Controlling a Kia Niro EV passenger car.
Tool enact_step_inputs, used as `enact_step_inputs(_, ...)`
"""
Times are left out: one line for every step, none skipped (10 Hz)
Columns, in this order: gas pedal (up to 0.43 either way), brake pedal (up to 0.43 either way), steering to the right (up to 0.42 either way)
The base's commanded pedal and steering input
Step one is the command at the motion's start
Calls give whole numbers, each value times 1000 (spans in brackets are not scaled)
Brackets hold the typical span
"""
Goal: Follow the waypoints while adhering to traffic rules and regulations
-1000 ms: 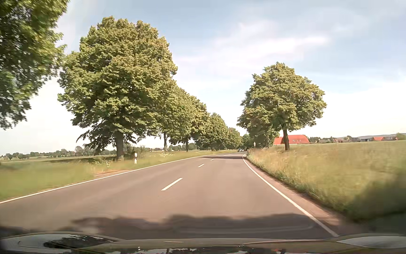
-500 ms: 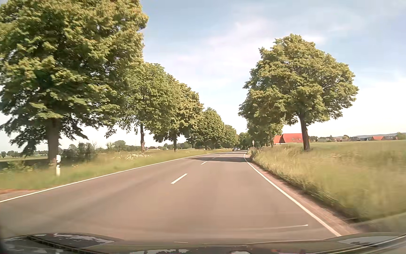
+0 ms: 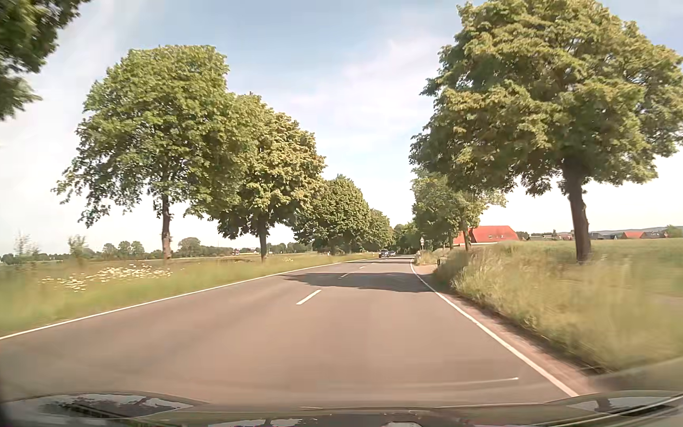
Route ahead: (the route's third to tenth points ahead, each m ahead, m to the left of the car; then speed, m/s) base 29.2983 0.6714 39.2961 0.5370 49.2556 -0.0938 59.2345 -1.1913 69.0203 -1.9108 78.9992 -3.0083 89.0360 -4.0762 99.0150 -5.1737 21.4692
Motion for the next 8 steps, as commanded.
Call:
enact_step_inputs(157,0,8)
enact_step_inputs(157,0,8)
enact_step_inputs(157,0,8)
enact_step_inputs(157,0,8)
enact_step_inputs(157,0,8)
enact_step_inputs(157,0,8)
enact_step_inputs(157,0,8)
enact_step_inputs(157,0,8)
